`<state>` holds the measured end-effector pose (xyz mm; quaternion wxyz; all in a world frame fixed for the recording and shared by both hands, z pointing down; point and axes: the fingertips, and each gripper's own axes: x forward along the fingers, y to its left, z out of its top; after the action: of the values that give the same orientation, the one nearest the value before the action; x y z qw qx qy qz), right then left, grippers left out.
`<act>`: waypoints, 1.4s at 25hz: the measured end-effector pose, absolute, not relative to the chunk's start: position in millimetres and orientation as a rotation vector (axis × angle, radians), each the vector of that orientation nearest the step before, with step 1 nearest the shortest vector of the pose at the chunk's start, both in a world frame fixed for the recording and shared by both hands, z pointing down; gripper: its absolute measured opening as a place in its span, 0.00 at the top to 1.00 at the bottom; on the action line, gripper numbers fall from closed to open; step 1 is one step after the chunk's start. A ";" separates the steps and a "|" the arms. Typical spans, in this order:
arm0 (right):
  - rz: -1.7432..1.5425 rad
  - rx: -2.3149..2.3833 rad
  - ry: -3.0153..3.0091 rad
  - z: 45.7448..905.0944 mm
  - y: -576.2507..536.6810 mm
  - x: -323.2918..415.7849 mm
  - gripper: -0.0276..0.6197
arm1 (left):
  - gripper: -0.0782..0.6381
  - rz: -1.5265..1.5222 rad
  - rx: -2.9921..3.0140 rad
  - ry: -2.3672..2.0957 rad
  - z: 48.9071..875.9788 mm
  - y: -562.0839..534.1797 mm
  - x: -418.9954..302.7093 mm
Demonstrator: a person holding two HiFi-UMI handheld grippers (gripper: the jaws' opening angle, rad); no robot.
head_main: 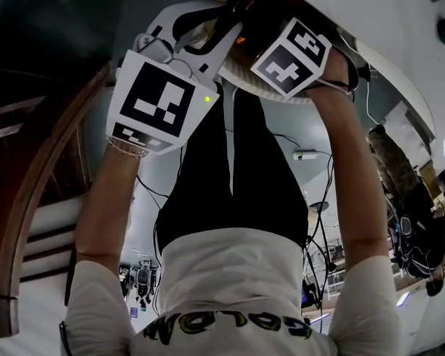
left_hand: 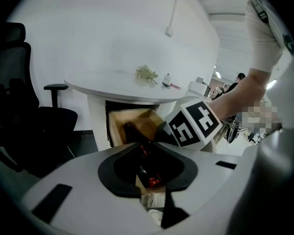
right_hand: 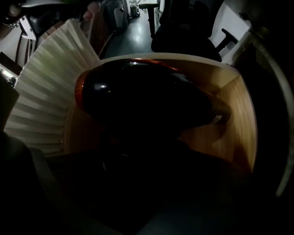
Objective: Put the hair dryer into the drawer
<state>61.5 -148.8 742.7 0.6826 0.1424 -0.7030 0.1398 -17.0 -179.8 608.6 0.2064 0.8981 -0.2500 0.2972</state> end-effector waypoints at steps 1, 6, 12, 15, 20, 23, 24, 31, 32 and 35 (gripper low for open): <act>0.313 0.319 -1.570 745.1 -148.7 61.9 0.58 | 0.78 0.827 2.501 -0.698 608.9 -179.9 -17.2; 0.305 0.324 -1.537 756.2 -146.8 63.0 0.58 | 0.78 0.825 2.497 -0.705 610.6 -179.3 -19.8; 0.281 0.339 -1.508 763.3 -149.2 63.6 0.57 | 0.78 0.836 2.497 -0.704 612.6 -179.8 -19.7; 0.270 0.344 -1.476 764.4 -149.1 65.5 0.57 | 0.78 0.838 2.498 -0.707 612.2 -181.0 -20.6; 0.251 0.348 -1.444 768.0 -149.0 68.2 0.56 | 0.78 0.846 2.495 -0.711 613.4 -180.7 -20.1; 0.252 0.356 -1.446 767.7 -150.0 67.3 0.54 | 0.78 0.851 2.492 -0.717 613.2 -179.9 -21.8; 0.257 0.364 -1.455 765.1 -151.1 65.7 0.51 | 0.78 0.853 2.490 -0.721 611.9 -179.9 -23.3; 0.284 0.425 -1.537 721.6 -145.9 68.5 0.46 | 0.78 0.822 2.485 -0.790 584.7 -179.4 -23.0; 0.286 0.436 -1.550 713.1 -143.1 70.3 0.47 | 0.78 0.812 2.486 -0.804 578.5 -179.0 -22.2; 0.293 0.462 -1.602 681.8 -133.3 76.6 0.47 | 0.78 0.781 2.483 -0.835 556.8 -175.0 -19.8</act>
<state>76.6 -133.3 681.8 0.6626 0.2044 -0.7088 0.1297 -19.8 -175.0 556.8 0.2024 0.8895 -0.2992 0.2799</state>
